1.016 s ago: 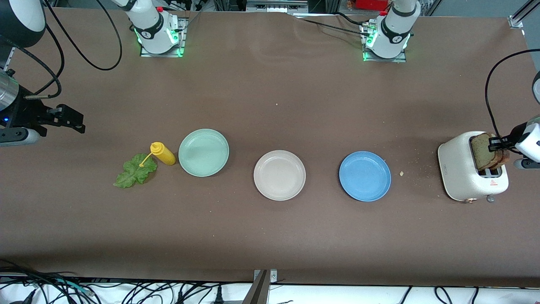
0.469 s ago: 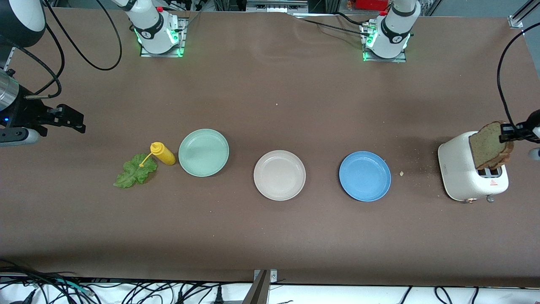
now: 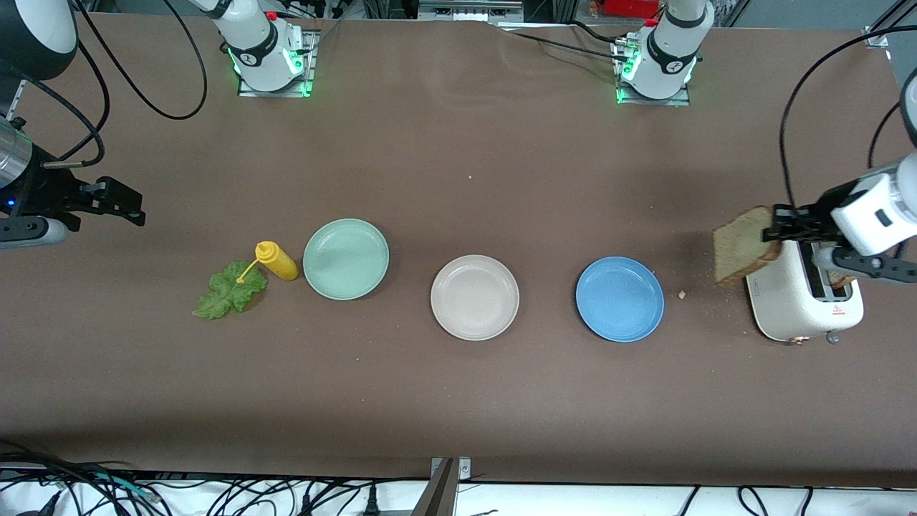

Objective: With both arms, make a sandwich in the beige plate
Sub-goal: 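Carry the toast with the left gripper and lower it onto the beige plate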

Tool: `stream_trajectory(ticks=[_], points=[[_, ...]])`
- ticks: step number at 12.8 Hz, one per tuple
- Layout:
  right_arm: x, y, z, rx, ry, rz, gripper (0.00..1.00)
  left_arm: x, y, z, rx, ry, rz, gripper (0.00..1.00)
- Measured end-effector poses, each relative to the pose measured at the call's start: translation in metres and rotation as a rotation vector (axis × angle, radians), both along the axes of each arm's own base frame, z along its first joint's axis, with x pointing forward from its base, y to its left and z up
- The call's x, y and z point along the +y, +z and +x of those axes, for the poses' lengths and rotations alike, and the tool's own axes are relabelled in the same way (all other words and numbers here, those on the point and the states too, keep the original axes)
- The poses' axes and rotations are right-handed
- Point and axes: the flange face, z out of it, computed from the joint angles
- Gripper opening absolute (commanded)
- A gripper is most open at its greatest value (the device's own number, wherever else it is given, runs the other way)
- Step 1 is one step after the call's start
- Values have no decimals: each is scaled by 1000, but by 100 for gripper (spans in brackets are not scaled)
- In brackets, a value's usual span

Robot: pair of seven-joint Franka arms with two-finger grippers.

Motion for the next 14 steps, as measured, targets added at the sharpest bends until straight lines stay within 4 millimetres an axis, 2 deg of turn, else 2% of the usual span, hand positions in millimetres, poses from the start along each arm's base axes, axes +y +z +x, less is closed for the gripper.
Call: stream_trajectory(ticks=[2,4,7,12,14], points=[[0,0,0,0,0,0,100,-48,-21,3,50,-33,-130,0],[0,0,0,-1,0,0,100,-83,-59,12,124,-25,-287,0],[0,0,0,-1,0,0,100,-121,-108,31,145,35,-451,0],[0,1,0,0,-1,0,100,-199,-181,50,158,147,-677,0],[0,1,0,0,0,0,100,-219,-216,54,150,154,-778,0]])
